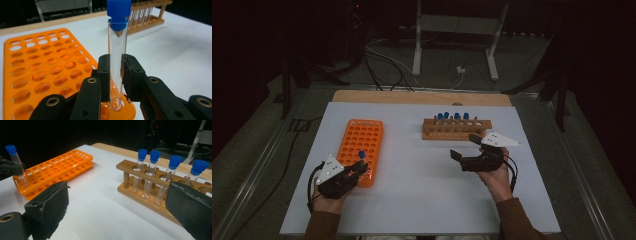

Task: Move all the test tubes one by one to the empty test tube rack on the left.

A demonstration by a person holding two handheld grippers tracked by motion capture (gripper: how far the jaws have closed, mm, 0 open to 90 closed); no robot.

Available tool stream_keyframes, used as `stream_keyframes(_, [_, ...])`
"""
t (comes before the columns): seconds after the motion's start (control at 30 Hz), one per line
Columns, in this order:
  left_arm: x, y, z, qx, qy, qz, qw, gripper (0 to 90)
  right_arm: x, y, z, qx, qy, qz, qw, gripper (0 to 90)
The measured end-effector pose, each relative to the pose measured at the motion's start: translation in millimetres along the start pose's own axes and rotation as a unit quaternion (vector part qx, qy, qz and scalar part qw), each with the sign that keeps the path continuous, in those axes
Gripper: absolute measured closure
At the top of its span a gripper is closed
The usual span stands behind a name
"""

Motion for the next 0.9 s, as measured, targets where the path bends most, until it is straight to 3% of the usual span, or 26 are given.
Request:
stream_keyframes(0.67, [5.3, -9.5, 15.5, -0.066, -0.020, -0.006, 0.9976, 78.2, -0.7, -1.4, 6.5, 0.004, -0.002, -0.007, 1.0000, 5.8])
stream_keyframes(0.9, [7.0, -8.5, 16.4, -0.068, -0.022, -0.009, 0.9974, 78.3, -2.4, -2.1, 8.2, 0.003, 0.001, -0.008, 1.0000, 5.9])
Point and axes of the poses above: each handheld gripper's, and its own axes: y roughly backward along the jaws, z roughly out of its underside, x roughly to its right, the point moved 2 cm from there along -y, roughly forward along the jaws, and after that the axes turned 5 degrees about -x, right-handed, at the moved point
